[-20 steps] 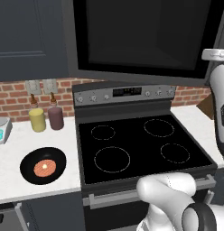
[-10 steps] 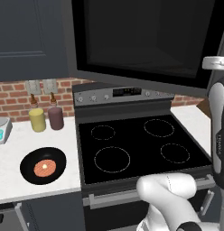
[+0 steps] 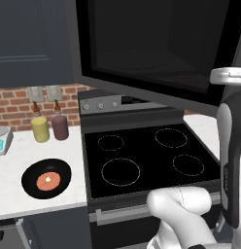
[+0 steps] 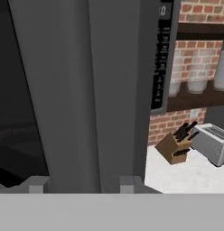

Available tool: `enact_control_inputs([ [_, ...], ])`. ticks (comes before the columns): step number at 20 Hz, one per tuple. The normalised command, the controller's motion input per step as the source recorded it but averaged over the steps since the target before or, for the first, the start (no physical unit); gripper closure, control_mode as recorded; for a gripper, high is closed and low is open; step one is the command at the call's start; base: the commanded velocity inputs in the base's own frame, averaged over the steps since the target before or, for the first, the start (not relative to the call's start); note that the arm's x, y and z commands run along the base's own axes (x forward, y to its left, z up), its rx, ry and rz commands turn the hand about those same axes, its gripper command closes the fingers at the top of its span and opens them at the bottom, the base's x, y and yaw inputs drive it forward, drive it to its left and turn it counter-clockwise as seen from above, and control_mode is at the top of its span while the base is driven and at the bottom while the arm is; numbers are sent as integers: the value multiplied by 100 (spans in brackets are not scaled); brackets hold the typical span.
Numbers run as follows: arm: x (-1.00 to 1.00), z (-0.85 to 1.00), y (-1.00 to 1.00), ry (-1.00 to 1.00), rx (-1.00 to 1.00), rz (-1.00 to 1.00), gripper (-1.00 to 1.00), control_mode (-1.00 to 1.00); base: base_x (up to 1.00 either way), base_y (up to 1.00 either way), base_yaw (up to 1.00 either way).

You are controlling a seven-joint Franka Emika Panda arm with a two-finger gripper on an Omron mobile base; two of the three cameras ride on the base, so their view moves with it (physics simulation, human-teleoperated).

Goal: Open the microwave, place the bowl with waffle inside the microwave, then close the microwave door and turn it on.

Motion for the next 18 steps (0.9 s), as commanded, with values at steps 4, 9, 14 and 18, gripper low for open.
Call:
enact_control_inputs([
  [4, -35, 0, 2, 9, 0, 0, 100, -100, 0, 0, 0],
  [9, 0, 0, 0, 0, 0, -1, 100, -100, 0, 0, 0],
  [14, 0, 0, 0, 0, 0, 0, -100, -100, 0, 0, 0],
  [18, 0, 0, 0, 0, 0, 0, -100, -100, 0, 0, 0],
])
